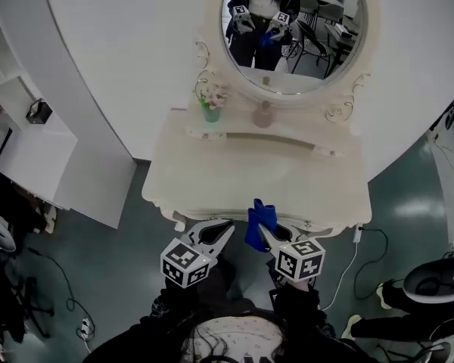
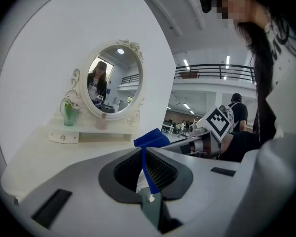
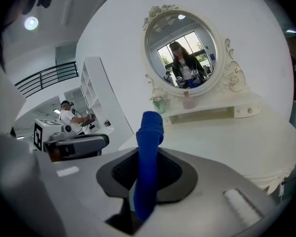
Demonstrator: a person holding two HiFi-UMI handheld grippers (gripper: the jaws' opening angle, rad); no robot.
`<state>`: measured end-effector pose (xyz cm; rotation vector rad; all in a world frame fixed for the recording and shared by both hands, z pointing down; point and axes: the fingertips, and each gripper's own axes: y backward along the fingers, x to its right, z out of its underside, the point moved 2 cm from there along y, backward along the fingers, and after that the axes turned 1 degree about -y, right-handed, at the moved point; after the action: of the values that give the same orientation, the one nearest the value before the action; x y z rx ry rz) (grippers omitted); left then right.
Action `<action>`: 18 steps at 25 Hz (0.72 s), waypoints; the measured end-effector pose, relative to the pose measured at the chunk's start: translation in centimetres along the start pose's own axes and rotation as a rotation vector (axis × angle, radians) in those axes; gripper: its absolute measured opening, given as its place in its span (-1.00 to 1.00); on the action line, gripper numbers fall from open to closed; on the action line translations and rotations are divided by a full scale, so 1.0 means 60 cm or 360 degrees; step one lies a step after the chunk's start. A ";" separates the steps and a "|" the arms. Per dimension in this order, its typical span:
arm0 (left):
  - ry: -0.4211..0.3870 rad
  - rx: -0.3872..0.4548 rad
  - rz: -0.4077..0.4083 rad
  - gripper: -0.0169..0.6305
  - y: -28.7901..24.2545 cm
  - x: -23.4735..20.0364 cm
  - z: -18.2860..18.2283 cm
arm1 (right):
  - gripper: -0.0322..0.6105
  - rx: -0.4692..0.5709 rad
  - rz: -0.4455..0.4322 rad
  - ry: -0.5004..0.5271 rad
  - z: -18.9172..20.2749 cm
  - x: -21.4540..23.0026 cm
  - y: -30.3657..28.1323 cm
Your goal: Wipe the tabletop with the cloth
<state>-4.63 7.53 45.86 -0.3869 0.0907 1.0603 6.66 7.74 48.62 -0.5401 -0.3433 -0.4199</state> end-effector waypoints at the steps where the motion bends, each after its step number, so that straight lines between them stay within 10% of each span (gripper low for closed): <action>1: 0.0003 0.0002 0.0019 -0.94 -0.005 -0.020 -0.012 | -0.66 -0.0004 0.0007 -0.0004 -0.015 -0.001 -0.019; 18: -0.0059 -0.0009 0.0284 -0.94 -0.103 -0.247 -0.116 | -0.66 0.0042 0.0279 -0.0014 -0.159 0.045 -0.197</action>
<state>-5.80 -9.91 44.86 -0.3687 0.0906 1.2438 5.36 -7.56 47.06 -0.5416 -0.3069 -0.2437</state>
